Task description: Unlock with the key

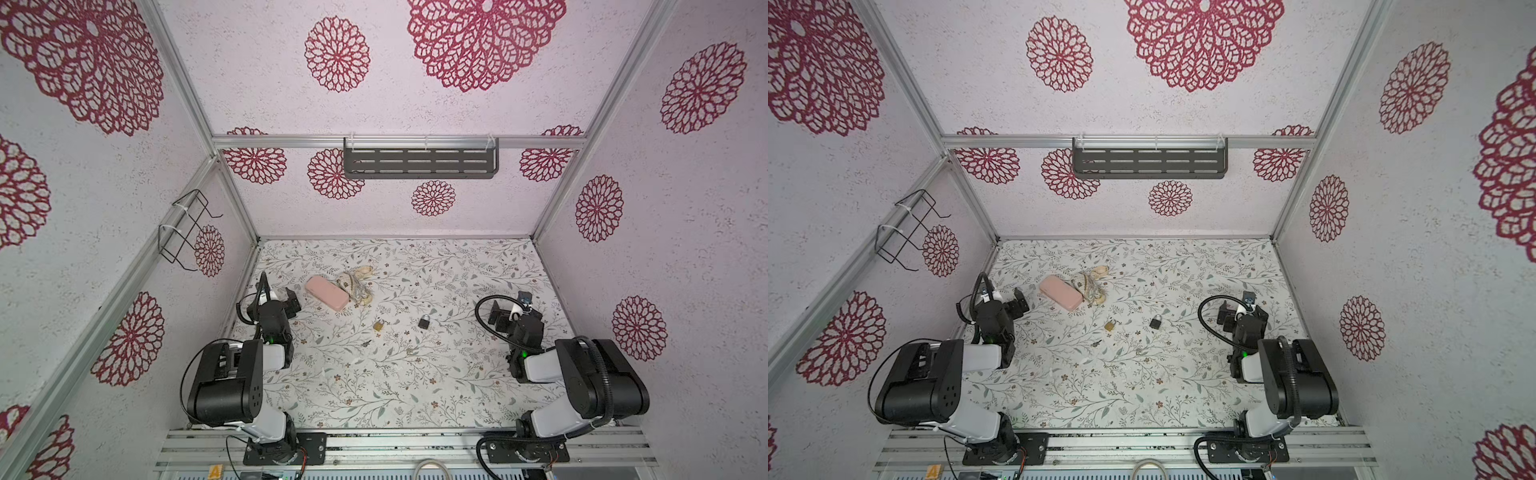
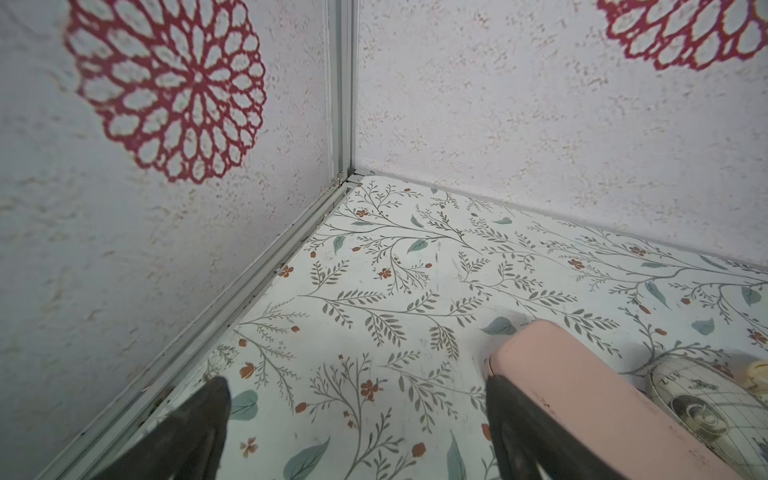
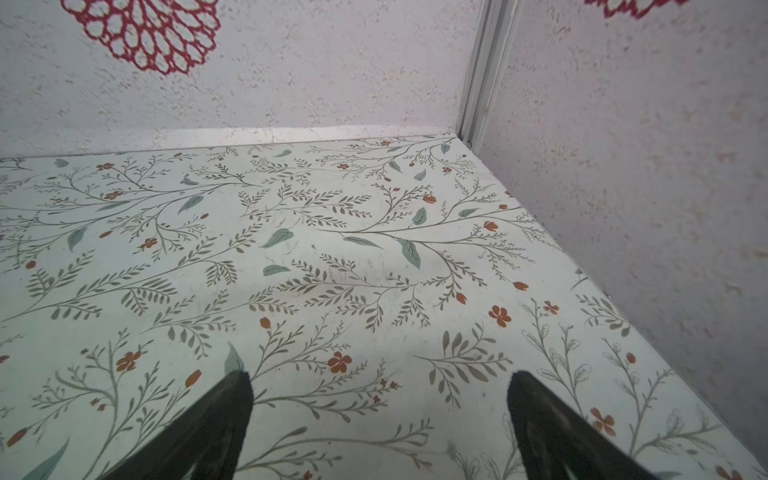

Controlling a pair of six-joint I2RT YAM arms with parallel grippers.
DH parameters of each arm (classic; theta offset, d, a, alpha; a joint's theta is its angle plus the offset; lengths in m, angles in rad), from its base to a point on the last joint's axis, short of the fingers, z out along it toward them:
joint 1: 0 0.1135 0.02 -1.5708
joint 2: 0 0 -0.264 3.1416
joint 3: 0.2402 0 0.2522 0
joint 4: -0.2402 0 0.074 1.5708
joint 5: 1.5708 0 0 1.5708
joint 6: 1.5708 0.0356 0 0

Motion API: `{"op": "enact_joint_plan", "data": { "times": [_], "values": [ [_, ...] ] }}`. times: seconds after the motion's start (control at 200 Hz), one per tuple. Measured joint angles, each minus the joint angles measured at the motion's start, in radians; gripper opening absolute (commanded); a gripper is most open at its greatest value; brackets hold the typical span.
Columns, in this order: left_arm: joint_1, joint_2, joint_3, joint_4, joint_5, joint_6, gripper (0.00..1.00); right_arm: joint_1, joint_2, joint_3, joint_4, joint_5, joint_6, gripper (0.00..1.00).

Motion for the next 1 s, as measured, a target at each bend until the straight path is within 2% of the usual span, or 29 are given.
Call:
{"op": "enact_joint_plan", "data": {
  "times": [1.001],
  "values": [
    [0.000, 0.000, 0.000, 0.000, 0.014, 0.000, 0.97, 0.000, 0.000, 0.000, 0.000, 0.000, 0.000, 0.99]
  ]
}}
